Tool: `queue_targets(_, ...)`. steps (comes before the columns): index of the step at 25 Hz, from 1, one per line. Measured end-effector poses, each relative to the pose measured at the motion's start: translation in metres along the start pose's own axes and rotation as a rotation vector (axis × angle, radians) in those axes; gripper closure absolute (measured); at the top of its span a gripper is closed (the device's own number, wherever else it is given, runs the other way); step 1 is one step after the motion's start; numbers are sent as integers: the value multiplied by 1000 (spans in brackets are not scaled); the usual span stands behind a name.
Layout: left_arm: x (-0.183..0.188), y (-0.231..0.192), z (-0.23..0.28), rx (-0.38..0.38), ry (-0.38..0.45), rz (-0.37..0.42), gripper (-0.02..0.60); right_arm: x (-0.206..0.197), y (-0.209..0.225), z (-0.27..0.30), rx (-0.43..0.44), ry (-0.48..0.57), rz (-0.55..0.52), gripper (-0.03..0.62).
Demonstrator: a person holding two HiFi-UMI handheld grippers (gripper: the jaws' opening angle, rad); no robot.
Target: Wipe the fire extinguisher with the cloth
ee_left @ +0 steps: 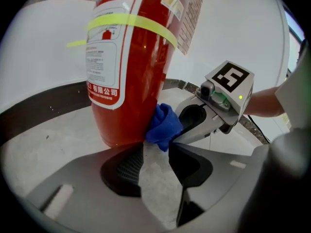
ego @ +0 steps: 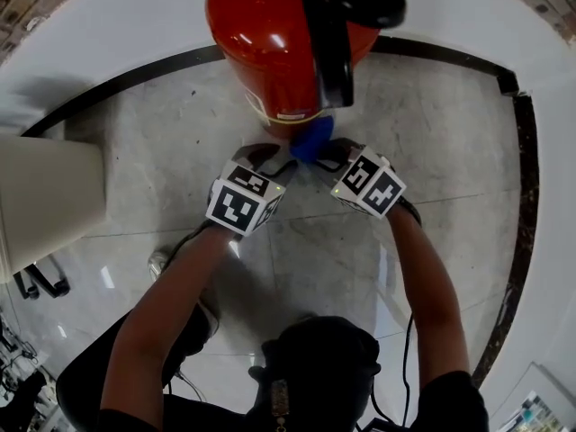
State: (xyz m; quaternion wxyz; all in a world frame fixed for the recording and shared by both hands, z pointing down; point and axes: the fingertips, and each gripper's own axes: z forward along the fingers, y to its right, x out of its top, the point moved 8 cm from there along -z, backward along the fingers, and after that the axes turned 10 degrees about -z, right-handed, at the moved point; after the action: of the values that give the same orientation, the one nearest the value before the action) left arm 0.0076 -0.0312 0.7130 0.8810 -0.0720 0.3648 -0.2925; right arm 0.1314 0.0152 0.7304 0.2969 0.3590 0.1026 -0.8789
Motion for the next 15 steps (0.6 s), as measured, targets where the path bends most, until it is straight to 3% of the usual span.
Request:
queue_targets(3, -3, -3, -10, -42, 34, -40, 399, 6, -8, 9, 46, -14, -63, 562)
queue_targets(9, 6, -4, -18, -166, 124, -135, 379, 15, -16, 21, 92, 0, -90, 562)
queue_targets(12, 8, -8, -8, -170, 123, -183, 392, 16, -17, 24, 83, -9, -88, 560)
queue_targets(15, 7, -17, 0, -101, 103, -187, 471, 16, -19, 27, 66, -24, -86, 548)
